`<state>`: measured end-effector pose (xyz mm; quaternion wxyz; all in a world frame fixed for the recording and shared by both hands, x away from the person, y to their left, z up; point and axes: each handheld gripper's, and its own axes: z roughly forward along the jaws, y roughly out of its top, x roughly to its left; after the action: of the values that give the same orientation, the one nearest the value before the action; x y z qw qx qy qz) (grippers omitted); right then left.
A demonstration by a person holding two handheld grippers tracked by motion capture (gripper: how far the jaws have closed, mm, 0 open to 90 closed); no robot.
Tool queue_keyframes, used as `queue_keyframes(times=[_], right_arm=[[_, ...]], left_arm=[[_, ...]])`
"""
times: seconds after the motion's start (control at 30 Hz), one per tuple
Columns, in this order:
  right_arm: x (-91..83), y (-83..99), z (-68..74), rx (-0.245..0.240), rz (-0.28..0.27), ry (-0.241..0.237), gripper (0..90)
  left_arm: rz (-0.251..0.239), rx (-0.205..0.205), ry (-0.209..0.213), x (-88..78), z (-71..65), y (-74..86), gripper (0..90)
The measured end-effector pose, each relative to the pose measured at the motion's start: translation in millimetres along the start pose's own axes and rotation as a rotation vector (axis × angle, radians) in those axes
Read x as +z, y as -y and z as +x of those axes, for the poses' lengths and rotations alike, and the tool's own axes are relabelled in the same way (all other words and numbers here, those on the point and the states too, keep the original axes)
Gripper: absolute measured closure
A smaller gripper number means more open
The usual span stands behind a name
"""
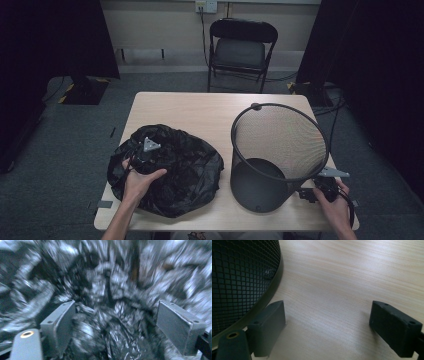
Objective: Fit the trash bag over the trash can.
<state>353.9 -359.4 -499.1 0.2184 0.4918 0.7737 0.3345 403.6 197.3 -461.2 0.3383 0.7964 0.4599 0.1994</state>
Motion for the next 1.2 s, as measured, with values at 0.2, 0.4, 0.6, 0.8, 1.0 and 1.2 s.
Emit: queue_keyframes(times=[0.2, 0.4, 0.6, 0.8, 1.0, 1.2], right_arm=[[0.0, 0.0, 0.0, 0.000, 0.000, 0.000, 12.6], [0.0, 0.1, 0.2, -0.001, 0.001, -0.002, 12.6], [0.1, 0.0, 0.4, -0.009, 0.000, -0.010, 12.3], [0.1, 0.1, 0.3, -0.018, -0.002, -0.014, 12.2], [0.1, 0.1, 0.4, -0.018, -0.001, -0.013, 12.0], [0.1, 0.1, 0.3, -0.019, -0.001, -0.013, 12.0]], left_arm=[[0.071, 0.032, -0.005, 16.2, -4.4, 5.7, 14.2], [0.130, 0.057, -0.012, 28.3, -7.7, 10.1, 9.1], [0.119, 0.023, 0.007, 29.8, -4.7, 13.3, 6.9], [0.131, 0.002, 0.016, 31.3, -3.9, 12.4, 5.5], [0.044, 0.034, 0.058, 26.5, -4.2, 16.0, 36.8], [0.063, 0.008, 0.038, 23.5, -0.5, 12.8, 64.5]])
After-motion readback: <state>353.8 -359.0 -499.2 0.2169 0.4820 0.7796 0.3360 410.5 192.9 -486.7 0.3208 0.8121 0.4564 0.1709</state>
